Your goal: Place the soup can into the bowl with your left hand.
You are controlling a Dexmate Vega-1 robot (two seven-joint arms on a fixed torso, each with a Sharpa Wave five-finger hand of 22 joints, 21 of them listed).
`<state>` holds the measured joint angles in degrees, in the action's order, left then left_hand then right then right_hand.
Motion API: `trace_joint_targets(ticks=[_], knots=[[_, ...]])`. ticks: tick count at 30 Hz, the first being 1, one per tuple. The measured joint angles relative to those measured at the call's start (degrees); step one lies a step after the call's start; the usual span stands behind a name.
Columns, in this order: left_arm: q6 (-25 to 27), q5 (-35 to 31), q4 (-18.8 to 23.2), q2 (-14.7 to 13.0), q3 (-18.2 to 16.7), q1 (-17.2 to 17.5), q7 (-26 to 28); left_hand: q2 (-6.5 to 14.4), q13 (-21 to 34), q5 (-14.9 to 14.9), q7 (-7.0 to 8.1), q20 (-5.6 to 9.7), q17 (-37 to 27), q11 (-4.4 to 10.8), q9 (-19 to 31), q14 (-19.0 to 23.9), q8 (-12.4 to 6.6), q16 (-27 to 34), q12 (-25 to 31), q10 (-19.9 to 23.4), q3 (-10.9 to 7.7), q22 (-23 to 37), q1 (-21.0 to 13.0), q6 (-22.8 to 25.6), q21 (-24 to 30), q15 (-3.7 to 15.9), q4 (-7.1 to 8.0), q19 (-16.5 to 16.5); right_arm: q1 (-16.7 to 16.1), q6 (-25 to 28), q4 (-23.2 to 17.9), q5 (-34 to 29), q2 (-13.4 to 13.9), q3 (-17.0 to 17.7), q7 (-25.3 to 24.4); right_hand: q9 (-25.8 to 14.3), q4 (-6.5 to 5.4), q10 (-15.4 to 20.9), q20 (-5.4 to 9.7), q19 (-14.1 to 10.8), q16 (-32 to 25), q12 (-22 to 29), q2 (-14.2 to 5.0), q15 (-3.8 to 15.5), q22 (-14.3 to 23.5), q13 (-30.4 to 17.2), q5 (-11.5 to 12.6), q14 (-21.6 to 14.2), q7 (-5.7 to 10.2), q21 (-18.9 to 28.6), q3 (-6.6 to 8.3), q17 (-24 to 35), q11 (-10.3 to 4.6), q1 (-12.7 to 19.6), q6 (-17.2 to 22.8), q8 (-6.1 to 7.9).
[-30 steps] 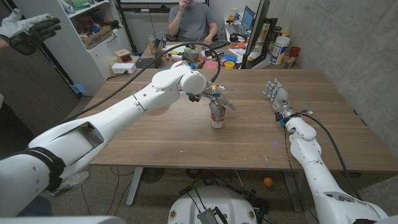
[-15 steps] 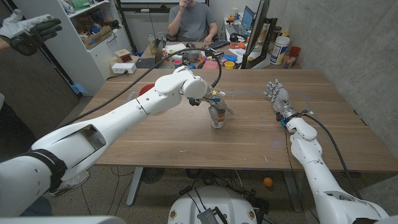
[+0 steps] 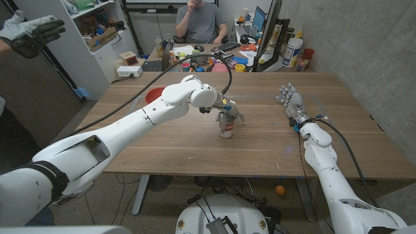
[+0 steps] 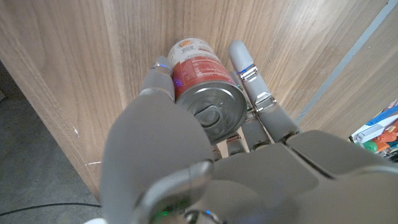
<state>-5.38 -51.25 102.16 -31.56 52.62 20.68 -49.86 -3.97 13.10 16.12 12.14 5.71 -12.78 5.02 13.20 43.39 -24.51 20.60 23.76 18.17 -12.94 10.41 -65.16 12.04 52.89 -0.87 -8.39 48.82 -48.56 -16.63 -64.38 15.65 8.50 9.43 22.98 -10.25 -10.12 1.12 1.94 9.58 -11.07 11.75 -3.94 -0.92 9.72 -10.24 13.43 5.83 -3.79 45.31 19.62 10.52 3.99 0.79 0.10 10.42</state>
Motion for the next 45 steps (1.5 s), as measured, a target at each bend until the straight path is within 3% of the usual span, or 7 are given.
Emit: trace_joint_targets(ticks=[3,5,8,19,45], knots=[[-0.5,0.0,0.3,-0.4,-1.0,1.2,3.1,-2.1,1.7,-2.2,-2.33,0.66,-2.0,1.16,0.4,1.8,-5.08,0.8,4.6,10.6,-1.14,0.5,-2.2,14.8,3.7,0.13,-0.38,1.9,0.1,-0.2,0.2,-0.3,0.1,-0.1,-0.1,0.0,0.00,0.0,0.00,0.0,0.0,0.0,0.00,0.00,0.0,0.0,0.0,0.0,0.00,0.0,0.00,0.0,0.00,0.0,0.0,0.00],[-0.5,0.1,0.4,-0.5,-1.3,1.5,4.1,-3.0,1.8,-3.4,-3.52,1.23,-3.7,0.48,0.4,3.3,-6.91,2.1,7.2,13.8,-1.22,0.7,-3.3,21.1,6.1,0.37,-0.30,3.1,0.1,-0.2,0.2,-0.4,0.1,-0.1,-0.2,0.0,0.00,0.0,0.00,0.0,0.0,0.0,0.00,0.00,0.0,0.0,0.0,0.0,0.00,0.0,0.00,0.0,0.00,0.0,0.0,0.00],[-1.0,0.6,0.6,-0.9,-2.6,2.9,6.7,-3.9,1.7,-4.4,-1.69,1.47,-5.7,-0.31,0.4,3.7,-9.23,2.7,7.3,15.7,-1.74,0.7,-4.1,23.6,8.5,0.14,-0.13,3.5,0.2,-0.4,0.4,-0.7,0.2,-0.2,-0.5,0.0,0.00,0.0,0.00,0.0,0.0,0.0,0.00,0.00,0.0,0.0,0.0,0.0,0.00,-0.4,0.00,0.0,0.00,0.0,0.0,0.00],[-1.2,2.5,0.9,-1.4,-4.4,4.6,11.5,-4.9,1.7,-5.0,-1.03,1.55,-7.7,-0.31,-0.3,4.5,-9.65,3.0,7.3,17.7,-2.15,0.7,-5.2,26.9,10.9,0.42,-0.31,4.0,0.3,-0.6,0.5,-1.1,0.4,-0.7,-0.9,0.0,0.00,0.0,0.00,0.0,0.0,0.0,0.00,0.00,0.0,0.0,0.0,0.0,0.00,-0.6,0.00,0.0,0.00,0.0,0.0,0.00],[1.4,3.1,4.0,-3.3,-8.2,6.0,14.2,-5.6,1.7,-5.0,-0.92,1.47,-8.8,-0.31,-0.8,5.1,-10.54,2.0,7.3,18.9,-2.39,0.5,-5.8,27.5,12.0,0.37,-0.54,4.1,0.3,-0.6,0.1,-2.0,0.8,-1.8,-2.0,0.0,0.00,0.0,0.00,0.0,0.0,0.0,0.00,0.00,0.0,0.0,0.0,0.0,0.00,-0.8,0.00,0.0,0.00,0.0,0.0,0.00]])
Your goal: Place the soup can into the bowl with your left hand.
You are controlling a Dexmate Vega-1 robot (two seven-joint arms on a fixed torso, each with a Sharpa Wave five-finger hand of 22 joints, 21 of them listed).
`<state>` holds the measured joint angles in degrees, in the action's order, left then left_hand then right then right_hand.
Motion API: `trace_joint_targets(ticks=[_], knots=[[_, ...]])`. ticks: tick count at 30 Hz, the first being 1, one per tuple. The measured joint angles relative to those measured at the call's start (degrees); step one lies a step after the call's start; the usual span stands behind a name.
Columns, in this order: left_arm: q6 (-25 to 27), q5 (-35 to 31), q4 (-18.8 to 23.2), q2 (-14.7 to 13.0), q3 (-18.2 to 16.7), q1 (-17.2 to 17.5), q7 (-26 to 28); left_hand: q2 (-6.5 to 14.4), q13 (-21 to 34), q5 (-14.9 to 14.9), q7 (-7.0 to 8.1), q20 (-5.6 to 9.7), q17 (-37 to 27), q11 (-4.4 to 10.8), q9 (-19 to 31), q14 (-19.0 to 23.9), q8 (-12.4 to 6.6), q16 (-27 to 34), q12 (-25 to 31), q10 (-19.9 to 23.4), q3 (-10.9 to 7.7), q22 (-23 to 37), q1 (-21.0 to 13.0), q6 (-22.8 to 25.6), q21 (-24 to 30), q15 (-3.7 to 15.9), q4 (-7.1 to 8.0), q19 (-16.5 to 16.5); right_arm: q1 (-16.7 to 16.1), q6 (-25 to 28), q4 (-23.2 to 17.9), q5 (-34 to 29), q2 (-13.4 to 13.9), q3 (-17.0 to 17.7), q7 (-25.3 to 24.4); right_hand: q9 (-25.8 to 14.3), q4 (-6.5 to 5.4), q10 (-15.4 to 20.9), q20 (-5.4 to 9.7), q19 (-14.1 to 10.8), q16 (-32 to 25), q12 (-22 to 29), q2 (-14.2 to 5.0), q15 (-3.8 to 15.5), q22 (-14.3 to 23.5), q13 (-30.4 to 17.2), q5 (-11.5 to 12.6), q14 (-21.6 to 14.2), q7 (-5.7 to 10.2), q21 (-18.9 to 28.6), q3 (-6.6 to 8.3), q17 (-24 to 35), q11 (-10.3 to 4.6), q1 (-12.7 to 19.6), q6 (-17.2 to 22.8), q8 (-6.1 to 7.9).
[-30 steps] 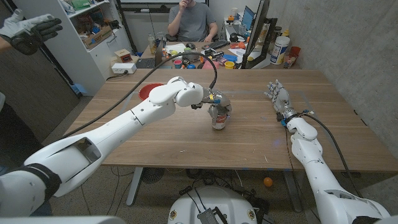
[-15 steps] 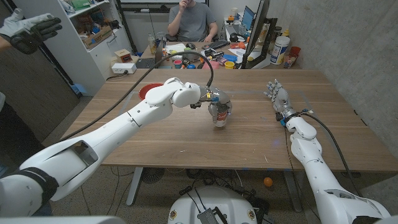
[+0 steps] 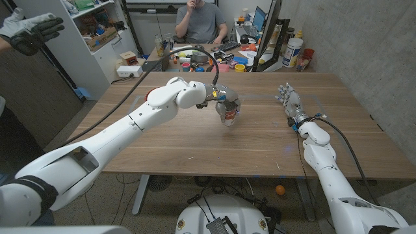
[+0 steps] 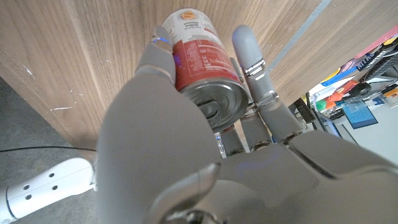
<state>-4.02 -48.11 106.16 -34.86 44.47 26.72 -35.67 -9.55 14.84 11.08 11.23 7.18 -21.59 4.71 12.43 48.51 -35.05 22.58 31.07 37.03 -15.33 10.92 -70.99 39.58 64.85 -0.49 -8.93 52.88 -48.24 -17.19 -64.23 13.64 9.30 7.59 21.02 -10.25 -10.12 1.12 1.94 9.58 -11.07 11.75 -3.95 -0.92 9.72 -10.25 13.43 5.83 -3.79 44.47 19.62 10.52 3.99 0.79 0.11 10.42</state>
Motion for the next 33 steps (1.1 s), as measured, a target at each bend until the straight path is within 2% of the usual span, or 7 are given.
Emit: trace_joint_targets(ticks=[24,33], knots=[[5.7,-0.4,3.1,-2.1,-4.1,0.4,1.1,0.0,0.0,0.0,0.36,-0.33,-0.7,-0.08,-0.3,0.1,0.80,-1.0,0.0,0.1,0.01,0.0,0.0,0.9,1.5,0.07,0.01,-0.3,0.1,0.2,-0.9,-0.7,0.5,-1.3,-0.7,0.0,0.24,0.0,0.00,0.0,0.0,0.0,0.00,0.00,0.0,0.0,0.0,0.0,0.00,-0.5,0.24,0.0,0.00,0.0,0.0,0.00],[8.1,-0.7,3.3,-2.8,-5.0,-0.1,1.1,0.0,0.0,0.0,0.45,-0.54,-0.7,0.36,-0.3,0.1,0.98,-1.9,0.0,-0.3,-0.24,0.0,0.0,1.0,1.9,0.07,-0.24,-0.5,-0.1,0.4,-1.4,-0.9,0.7,-1.5,-1.0,0.0,0.24,0.0,0.00,0.0,0.0,0.0,0.00,0.00,0.0,0.0,0.0,0.0,0.00,-0.8,0.24,0.0,0.00,0.0,0.0,0.00]])
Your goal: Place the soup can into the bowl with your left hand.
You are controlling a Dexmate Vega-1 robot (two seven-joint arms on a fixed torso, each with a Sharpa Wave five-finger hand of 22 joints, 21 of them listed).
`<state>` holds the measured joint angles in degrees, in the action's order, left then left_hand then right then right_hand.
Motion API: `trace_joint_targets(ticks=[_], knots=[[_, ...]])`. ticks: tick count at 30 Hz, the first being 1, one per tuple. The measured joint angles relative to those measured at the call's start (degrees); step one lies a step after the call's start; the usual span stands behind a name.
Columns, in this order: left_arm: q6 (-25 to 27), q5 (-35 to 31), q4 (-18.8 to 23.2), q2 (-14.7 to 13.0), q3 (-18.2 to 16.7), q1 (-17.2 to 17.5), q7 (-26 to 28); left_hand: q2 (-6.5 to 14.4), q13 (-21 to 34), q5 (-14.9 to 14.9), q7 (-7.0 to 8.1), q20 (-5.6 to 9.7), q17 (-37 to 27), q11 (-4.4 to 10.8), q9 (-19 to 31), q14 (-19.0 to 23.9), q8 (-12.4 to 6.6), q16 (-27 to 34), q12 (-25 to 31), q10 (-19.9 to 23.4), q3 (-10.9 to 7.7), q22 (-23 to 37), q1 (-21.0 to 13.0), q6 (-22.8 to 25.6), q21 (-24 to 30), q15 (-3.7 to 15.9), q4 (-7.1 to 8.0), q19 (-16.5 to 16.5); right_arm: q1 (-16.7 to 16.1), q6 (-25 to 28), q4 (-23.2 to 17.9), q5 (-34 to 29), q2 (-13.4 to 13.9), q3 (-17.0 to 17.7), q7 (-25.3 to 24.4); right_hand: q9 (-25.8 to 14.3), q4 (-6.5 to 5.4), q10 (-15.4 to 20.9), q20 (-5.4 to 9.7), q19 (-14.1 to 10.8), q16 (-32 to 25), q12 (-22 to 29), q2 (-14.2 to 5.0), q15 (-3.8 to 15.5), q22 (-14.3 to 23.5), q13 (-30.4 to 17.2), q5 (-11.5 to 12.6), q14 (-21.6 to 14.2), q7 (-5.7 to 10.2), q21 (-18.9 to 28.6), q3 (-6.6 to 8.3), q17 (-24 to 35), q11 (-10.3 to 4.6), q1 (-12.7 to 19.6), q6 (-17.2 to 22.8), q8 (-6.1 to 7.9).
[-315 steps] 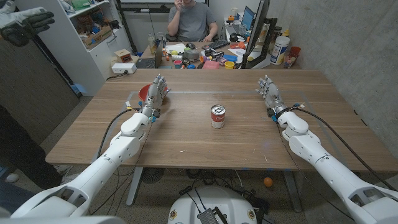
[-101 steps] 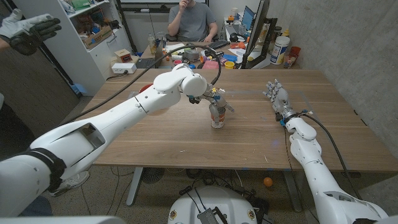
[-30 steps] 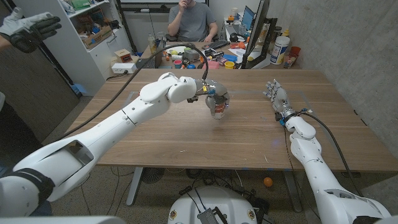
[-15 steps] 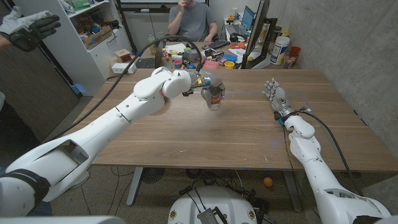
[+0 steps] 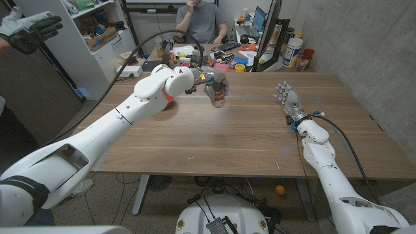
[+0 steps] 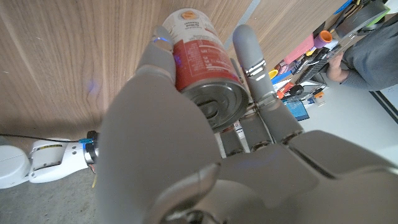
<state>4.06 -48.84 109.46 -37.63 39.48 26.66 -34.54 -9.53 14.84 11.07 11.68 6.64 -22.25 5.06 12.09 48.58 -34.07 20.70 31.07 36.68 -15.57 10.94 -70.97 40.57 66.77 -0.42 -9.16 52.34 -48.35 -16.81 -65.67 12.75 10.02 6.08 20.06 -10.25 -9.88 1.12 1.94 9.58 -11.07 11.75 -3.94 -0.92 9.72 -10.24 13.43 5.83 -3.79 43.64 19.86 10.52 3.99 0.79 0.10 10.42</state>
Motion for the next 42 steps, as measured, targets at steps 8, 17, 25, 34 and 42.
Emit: trace_joint_targets(ticks=[8,17,25,34,42], knots=[[2.3,-0.9,0.5,-0.9,-0.7,-0.2,0.0,0.0,0.0,0.0,0.60,0.00,0.0,0.09,0.0,0.0,0.42,-0.2,0.1,-0.1,0.00,0.0,0.0,0.6,0.2,0.00,0.00,0.0,-0.4,0.3,-0.9,-0.1,0.3,-0.2,-0.2,0.0,0.00,0.0,0.00,0.0,0.0,0.0,0.00,0.00,0.0,0.0,0.0,0.0,0.00,-0.2,0.00,0.0,0.00,0.0,0.0,0.00],[5.3,-1.8,1.0,-2.3,-1.6,0.0,-0.3,0.0,0.0,0.0,0.92,-0.19,-0.2,0.19,-0.3,0.0,0.47,-0.4,0.3,-0.2,0.00,0.0,0.0,0.9,0.9,0.00,0.00,-0.2,-0.9,0.3,-1.4,-0.3,0.5,-0.3,-0.4,0.0,-0.16,0.0,0.00,0.0,0.0,0.0,0.00,0.00,0.0,0.0,0.0,0.0,0.00,-0.4,0.16,0.0,0.00,0.0,0.0,0.00],[7.7,-2.5,1.3,-3.4,-2.4,0.3,-0.4,0.0,0.0,0.0,0.92,-0.19,-0.2,0.28,-0.3,0.0,0.64,-0.9,0.3,-0.3,0.00,0.1,0.0,0.9,1.7,0.01,0.00,-0.2,-1.3,0.3,-1.8,-0.4,0.7,-0.5,-0.5,0.0,-0.16,0.0,0.00,0.0,0.0,0.0,0.00,0.00,0.0,0.0,0.0,0.0,0.00,-0.4,0.16,0.0,0.00,0.0,0.0,0.00],[9.8,-2.8,1.7,-5.0,-3.4,0.5,-0.8,-0.6,0.0,0.0,1.72,-0.19,-0.3,0.59,-0.2,0.2,0.90,-1.3,0.3,0.0,-0.24,0.0,-0.6,2.4,2.0,0.20,-0.24,-0.2,-2.1,0.5,-3.0,-0.6,1.0,-0.7,-0.9,0.0,-0.16,0.0,0.00,0.0,0.0,0.0,0.00,0.00,0.0,0.0,0.0,0.0,0.00,-0.6,0.16,0.0,0.00,0.0,0.0,0.00],[11.3,-2.9,1.7,-6.2,-4.2,0.6,-1.3,-0.6,0.0,0.0,1.83,-0.19,-0.5,0.63,-0.2,0.2,1.15,-1.5,0.7,0.1,-0.24,0.0,-0.6,2.6,2.3,0.20,-0.24,-0.2,-2.8,0.8,-4.3,-0.8,1.1,-0.9,-1.4,0.0,-0.16,0.0,0.00,0.0,0.0,0.0,0.00,0.00,0.0,0.0,0.0,0.0,0.00,-0.8,0.16,0.0,0.00,0.0,0.0,0.00]])
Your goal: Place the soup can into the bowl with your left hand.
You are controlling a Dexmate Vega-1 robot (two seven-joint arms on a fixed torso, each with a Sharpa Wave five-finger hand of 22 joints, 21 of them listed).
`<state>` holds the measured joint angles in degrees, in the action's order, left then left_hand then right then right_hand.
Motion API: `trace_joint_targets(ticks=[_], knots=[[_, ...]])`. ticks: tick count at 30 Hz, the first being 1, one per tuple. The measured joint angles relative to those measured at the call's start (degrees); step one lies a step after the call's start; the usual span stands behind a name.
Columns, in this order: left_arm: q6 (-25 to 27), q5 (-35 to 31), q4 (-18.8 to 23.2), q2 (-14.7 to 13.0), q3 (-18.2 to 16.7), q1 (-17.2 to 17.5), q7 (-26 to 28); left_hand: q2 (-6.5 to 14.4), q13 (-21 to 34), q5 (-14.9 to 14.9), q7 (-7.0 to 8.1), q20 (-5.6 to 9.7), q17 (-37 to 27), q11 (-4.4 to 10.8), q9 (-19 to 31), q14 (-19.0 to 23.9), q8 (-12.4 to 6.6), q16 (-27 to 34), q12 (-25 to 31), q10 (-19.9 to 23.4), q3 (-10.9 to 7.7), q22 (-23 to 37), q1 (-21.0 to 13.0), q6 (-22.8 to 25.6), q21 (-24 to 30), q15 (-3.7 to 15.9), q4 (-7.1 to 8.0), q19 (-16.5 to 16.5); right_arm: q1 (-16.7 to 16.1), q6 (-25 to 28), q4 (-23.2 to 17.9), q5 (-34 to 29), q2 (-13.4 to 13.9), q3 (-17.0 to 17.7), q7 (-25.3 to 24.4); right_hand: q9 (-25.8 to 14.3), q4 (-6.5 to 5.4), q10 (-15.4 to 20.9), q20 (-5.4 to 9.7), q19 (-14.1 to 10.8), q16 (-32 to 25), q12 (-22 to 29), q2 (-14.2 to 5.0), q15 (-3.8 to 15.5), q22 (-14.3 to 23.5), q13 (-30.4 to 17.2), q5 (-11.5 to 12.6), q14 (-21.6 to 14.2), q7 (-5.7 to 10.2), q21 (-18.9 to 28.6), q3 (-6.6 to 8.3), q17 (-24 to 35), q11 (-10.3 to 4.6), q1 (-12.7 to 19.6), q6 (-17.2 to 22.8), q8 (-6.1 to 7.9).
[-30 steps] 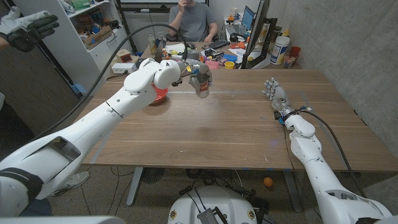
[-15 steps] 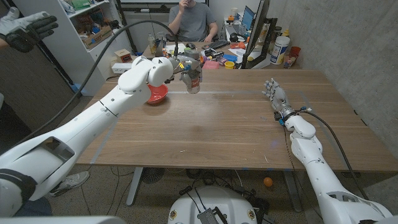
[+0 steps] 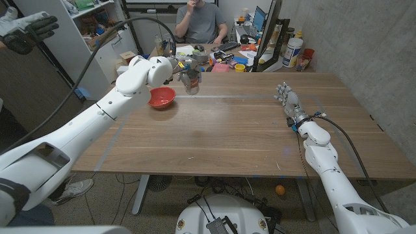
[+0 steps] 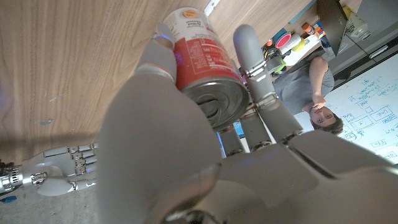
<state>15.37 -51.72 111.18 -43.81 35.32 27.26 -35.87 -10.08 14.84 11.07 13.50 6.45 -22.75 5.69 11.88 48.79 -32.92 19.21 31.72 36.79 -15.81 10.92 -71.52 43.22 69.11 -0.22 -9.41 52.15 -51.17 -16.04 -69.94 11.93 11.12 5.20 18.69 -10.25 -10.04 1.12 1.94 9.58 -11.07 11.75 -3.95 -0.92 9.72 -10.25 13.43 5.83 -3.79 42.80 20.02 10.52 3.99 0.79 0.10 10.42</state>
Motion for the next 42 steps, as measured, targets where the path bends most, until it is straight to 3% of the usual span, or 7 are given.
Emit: trace_joint_targets(ticks=[17,42], knots=[[2.4,0.3,-0.7,-3.1,-1.4,0.3,-0.8,0.0,0.0,0.0,0.61,0.00,-0.3,-0.07,-0.2,0.0,0.33,-0.6,0.0,0.2,-0.18,0.0,0.0,0.7,0.9,0.01,-0.18,0.0,-1.1,0.7,-2.0,-0.5,0.2,-0.7,-0.9,0.0,0.00,0.0,0.00,0.0,0.0,0.0,0.00,0.00,0.0,0.0,0.0,0.0,0.00,-0.2,0.00,0.0,0.00,0.0,0.0,0.00],[8.0,-1.6,-5.6,-6.0,-1.3,-1.2,-1.8,0.0,0.0,0.0,0.80,-0.32,-0.5,-0.05,-0.2,0.3,0.99,-1.3,0.0,0.4,-0.39,0.0,0.0,1.5,2.1,0.32,-0.39,-0.3,-2.2,1.7,-4.5,-1.6,0.3,-2.1,-2.7,0.0,0.00,0.0,0.00,0.0,0.0,0.0,0.00,0.00,0.3,0.0,0.0,0.0,0.00,-0.7,0.00,0.0,0.00,0.0,0.0,0.00]])
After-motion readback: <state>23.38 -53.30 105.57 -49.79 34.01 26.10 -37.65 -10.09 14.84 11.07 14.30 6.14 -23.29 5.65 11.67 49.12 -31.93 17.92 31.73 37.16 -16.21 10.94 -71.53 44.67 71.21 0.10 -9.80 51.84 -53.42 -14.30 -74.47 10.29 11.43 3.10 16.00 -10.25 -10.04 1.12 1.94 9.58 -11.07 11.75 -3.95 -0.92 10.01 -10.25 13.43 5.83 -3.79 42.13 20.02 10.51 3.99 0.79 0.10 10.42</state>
